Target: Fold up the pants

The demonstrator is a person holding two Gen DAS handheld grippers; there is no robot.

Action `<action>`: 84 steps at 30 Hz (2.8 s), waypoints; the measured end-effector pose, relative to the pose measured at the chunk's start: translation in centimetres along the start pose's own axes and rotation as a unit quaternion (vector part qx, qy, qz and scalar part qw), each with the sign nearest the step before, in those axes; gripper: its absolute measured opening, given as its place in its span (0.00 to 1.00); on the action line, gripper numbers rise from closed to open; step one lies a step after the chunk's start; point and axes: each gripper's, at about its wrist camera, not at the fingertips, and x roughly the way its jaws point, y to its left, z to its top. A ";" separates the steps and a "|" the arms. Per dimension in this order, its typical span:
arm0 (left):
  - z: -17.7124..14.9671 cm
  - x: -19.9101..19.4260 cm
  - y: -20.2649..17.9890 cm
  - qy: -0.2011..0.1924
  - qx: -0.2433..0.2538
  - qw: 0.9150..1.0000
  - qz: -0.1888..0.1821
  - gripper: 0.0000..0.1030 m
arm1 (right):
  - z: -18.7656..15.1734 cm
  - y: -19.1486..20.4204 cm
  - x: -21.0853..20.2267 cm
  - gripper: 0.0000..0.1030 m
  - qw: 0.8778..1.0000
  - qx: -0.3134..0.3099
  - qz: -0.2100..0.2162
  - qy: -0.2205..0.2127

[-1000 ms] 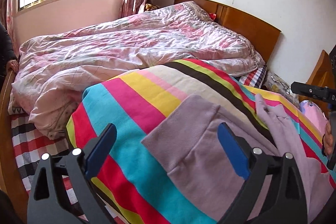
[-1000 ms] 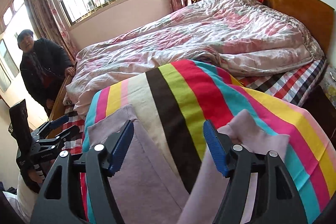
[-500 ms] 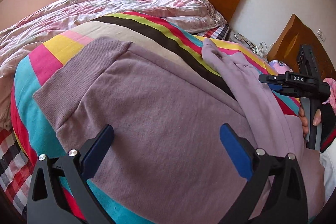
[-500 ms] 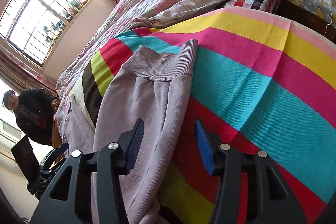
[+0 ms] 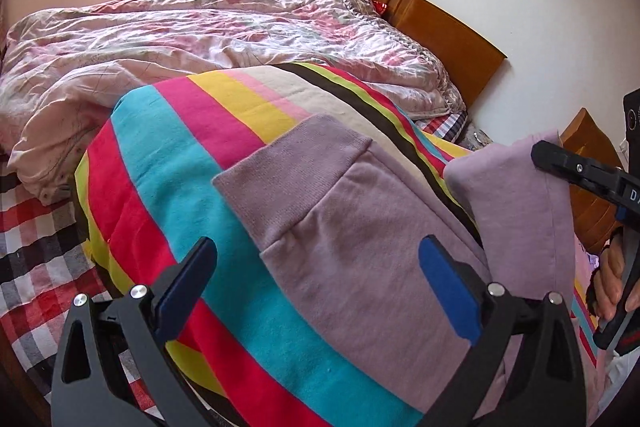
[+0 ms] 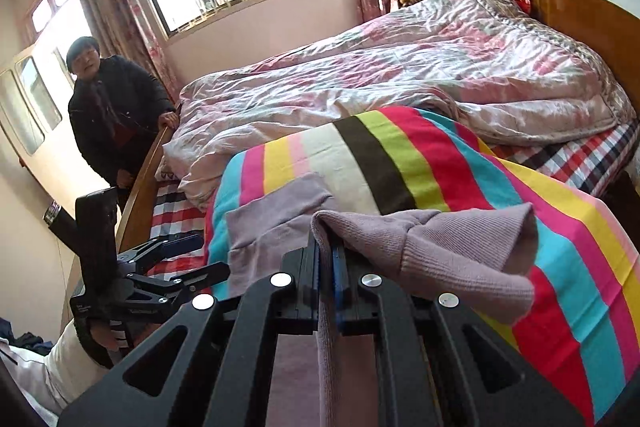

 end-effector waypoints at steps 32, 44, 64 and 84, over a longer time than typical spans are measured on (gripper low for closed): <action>-5.4 4.8 -12.1 -0.014 0.437 0.896 0.078 0.44 | -15.2 -2.6 -6.0 0.51 0.986 0.162 -0.036 -0.021; 4.1 6.7 4.1 0.068 -0.089 0.970 -0.215 0.15 | -18.6 2.2 -7.5 0.51 0.991 0.056 -0.123 0.014; 2.8 6.4 5.1 0.073 -0.086 0.972 -0.204 0.30 | -25.0 7.0 -6.0 0.22 0.988 -0.017 -0.125 0.091; 3.2 4.8 3.6 0.046 -0.052 0.982 -0.174 0.10 | -24.7 9.6 -5.8 0.03 0.962 -0.123 -0.237 0.062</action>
